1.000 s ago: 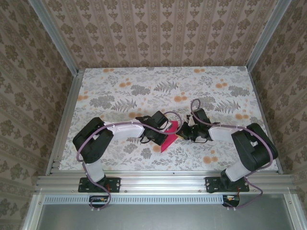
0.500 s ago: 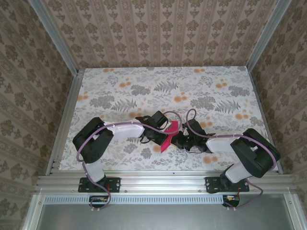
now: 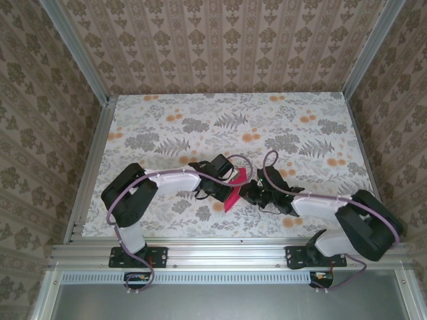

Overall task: Fold a paper plane with a square sheet of paper (pick it up from the middle)
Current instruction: Third fold the triangle at the center of the table.

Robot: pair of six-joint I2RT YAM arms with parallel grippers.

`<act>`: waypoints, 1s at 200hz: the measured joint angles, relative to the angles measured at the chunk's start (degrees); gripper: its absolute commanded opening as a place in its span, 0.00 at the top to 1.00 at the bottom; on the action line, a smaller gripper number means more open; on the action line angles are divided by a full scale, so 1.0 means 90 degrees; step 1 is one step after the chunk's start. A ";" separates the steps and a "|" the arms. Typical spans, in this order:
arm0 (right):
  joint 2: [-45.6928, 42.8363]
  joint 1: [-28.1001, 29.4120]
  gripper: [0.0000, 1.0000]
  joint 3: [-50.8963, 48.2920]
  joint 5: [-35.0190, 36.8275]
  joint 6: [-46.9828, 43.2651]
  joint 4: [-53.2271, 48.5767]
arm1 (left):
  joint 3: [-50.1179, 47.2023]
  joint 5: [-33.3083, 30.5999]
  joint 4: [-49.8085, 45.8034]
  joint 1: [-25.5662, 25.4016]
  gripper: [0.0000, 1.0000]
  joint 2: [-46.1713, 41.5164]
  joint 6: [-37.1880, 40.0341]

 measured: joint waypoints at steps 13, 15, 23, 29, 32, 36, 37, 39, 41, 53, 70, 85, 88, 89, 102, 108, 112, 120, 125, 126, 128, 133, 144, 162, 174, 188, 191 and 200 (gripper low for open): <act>-0.0204 0.0000 0.90 0.0015 0.0058 -0.0024 -0.0075 | 0.0002 0.0000 0.0000 0.0000 0.99 0.0000 0.0000; -0.0216 0.0000 0.90 0.0022 0.0058 -0.0024 -0.0090 | 0.0002 0.0000 0.0000 0.0000 0.99 0.0000 0.0000; -0.0211 0.0000 0.90 0.0049 0.0061 -0.0024 -0.0107 | 0.0002 0.0000 0.0000 0.0000 0.98 0.0000 0.0000; -0.0165 0.0000 0.90 0.0063 0.0061 -0.0022 -0.0104 | 0.0002 0.0002 0.0000 0.0000 0.99 0.0000 0.0000; -0.0141 0.0000 0.90 0.0075 0.0061 -0.0022 -0.0100 | 0.0002 0.0002 0.0000 0.0000 0.98 0.0000 0.0000; -0.0085 0.0002 0.90 0.0087 0.0056 -0.0019 -0.0095 | 0.0002 0.0002 0.0000 0.0000 0.99 0.0000 0.0000; -0.0078 0.0002 0.90 0.0090 0.0058 -0.0017 -0.0095 | 0.0002 0.0002 0.0000 0.0000 0.99 0.0000 0.0000; -0.0044 0.0002 0.90 0.0100 0.0058 -0.0017 -0.0085 | 0.0002 0.0002 0.0000 0.0000 0.98 0.0000 0.0000; -0.0002 0.0002 0.90 0.0107 0.0053 -0.0015 -0.0073 | 0.0002 0.0002 0.0000 0.0000 0.99 0.0000 0.0000; 0.0214 0.0002 0.90 0.0153 0.0049 0.0012 -0.0010 | 0.0002 0.0002 0.0000 0.0000 0.98 0.0000 0.0000; 0.0532 0.0017 0.90 0.0265 0.0024 0.0034 0.0095 | 0.0002 0.0005 0.0000 0.0002 0.98 0.0000 0.0000; 0.0704 0.0039 0.90 0.0364 0.0007 0.0053 0.0172 | 0.0002 0.0024 0.0000 0.0005 0.98 0.0000 0.0000; 0.0719 0.0041 0.90 0.0384 0.0005 0.0053 0.0180 | 0.0002 0.0027 0.0000 0.0005 0.98 0.0000 0.0000; 0.0721 0.0041 0.90 0.0386 0.0005 0.0053 0.0182 | 0.0002 0.0027 0.0000 0.0005 0.98 0.0000 0.0000; 0.0772 0.0041 0.90 0.0464 0.0005 0.0053 0.0209 | 0.0002 0.0036 0.0000 0.0005 0.98 0.0000 0.0000; 0.0806 0.0041 0.90 0.0505 0.0005 0.0053 0.0214 | 0.0002 0.0044 0.0000 0.0010 0.98 0.0000 0.0000; 0.0833 0.0041 0.90 0.0527 0.0005 0.0056 0.0216 | 0.0002 0.0049 0.0000 0.0015 0.98 0.0000 -0.0002; 0.0913 0.0041 0.90 0.0566 0.0000 0.0056 0.0248 | 0.0002 0.0070 0.0000 0.0032 0.98 0.0000 -0.0002; 0.0974 0.0041 0.90 0.0590 -0.0005 0.0056 0.0267 | 0.0002 0.0078 0.0000 0.0039 0.98 0.0000 -0.0002; 0.0986 0.0041 0.90 0.0593 -0.0007 0.0056 0.0270 | 0.0002 0.0080 0.0000 0.0041 0.98 0.0000 -0.0002; 0.1015 0.0041 0.90 0.0600 -0.0012 0.0056 0.0284 | 0.0002 0.0083 0.0000 0.0041 0.98 0.0000 -0.0002; 0.1083 0.0041 0.91 0.0605 -0.0017 0.0058 0.0318 | 0.0002 0.0085 0.0000 0.0044 0.98 0.0000 -0.0002; 0.1219 0.0041 0.91 0.0605 -0.0029 0.0078 0.0325 | 0.0002 0.0090 0.0000 0.0041 0.98 0.0000 -0.0002; 0.1326 0.0041 0.91 0.0585 -0.0036 0.0112 0.0316 | 0.0002 0.0092 0.0000 0.0041 0.98 0.0000 -0.0002; 0.1326 0.0041 0.91 0.0539 -0.0034 0.0124 0.0311 | 0.0002 0.0095 0.0000 0.0041 0.98 0.0002 0.0000; 0.1326 0.0041 0.90 0.0444 -0.0032 0.0121 0.0308 | 0.0002 0.0097 0.0002 0.0041 0.98 0.0007 -0.0002; 0.1326 0.0041 0.90 0.0423 -0.0029 0.0121 0.0308 | 0.0002 0.0097 0.0002 0.0041 0.98 0.0007 0.0000; 0.1326 0.0041 0.89 0.0357 -0.0032 0.0117 0.0308 | 0.0002 0.0097 0.0005 0.0041 0.98 0.0007 0.0000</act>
